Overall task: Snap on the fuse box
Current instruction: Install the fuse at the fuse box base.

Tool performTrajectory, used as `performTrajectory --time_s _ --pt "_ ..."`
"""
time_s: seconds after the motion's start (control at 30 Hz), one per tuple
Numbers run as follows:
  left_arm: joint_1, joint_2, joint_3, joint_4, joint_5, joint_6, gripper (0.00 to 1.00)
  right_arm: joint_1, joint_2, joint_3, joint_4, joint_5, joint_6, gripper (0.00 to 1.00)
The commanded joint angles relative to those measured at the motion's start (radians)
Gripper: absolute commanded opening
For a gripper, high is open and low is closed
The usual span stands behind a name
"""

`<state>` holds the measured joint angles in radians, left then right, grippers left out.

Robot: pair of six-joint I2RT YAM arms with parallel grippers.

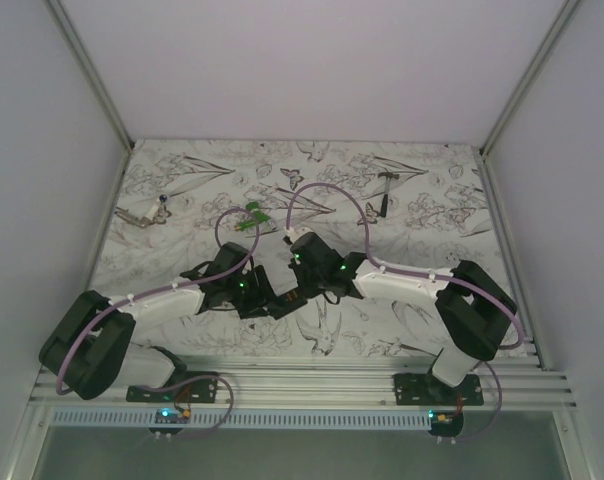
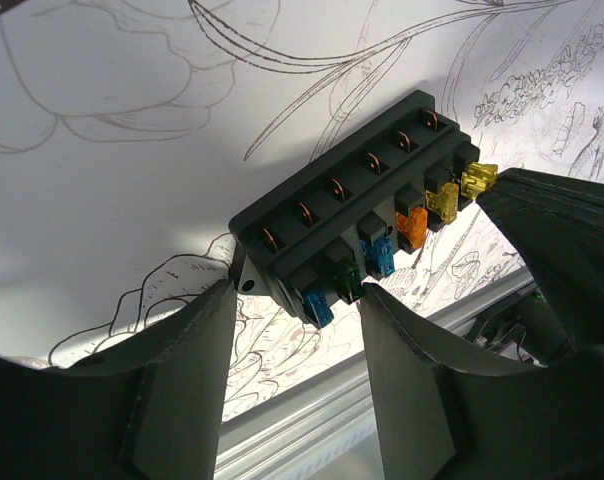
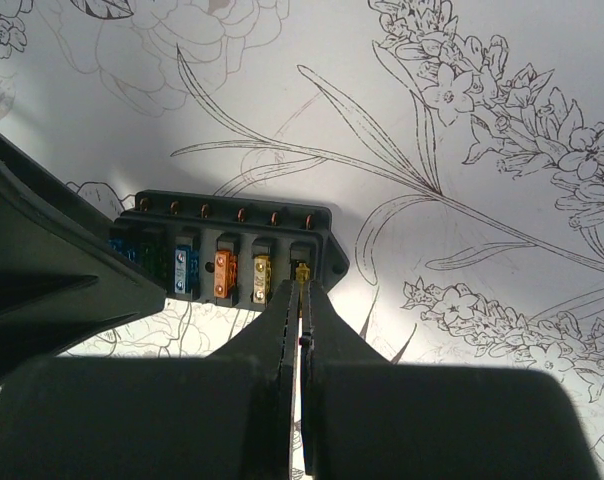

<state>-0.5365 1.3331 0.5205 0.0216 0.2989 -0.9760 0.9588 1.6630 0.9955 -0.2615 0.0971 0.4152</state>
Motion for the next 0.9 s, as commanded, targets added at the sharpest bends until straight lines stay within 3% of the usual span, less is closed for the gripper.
performTrajectory --time_s 0.0,0.87 --pt "0.014 0.001 -0.021 -0.079 -0.04 0.0 0.53 -0.006 0.057 -0.063 -0.149 -0.005 -0.053 0.0" --pt "0.018 0.022 -0.006 -0.102 -0.058 -0.004 0.5 0.073 0.195 0.017 -0.367 -0.015 -0.121 0.0"
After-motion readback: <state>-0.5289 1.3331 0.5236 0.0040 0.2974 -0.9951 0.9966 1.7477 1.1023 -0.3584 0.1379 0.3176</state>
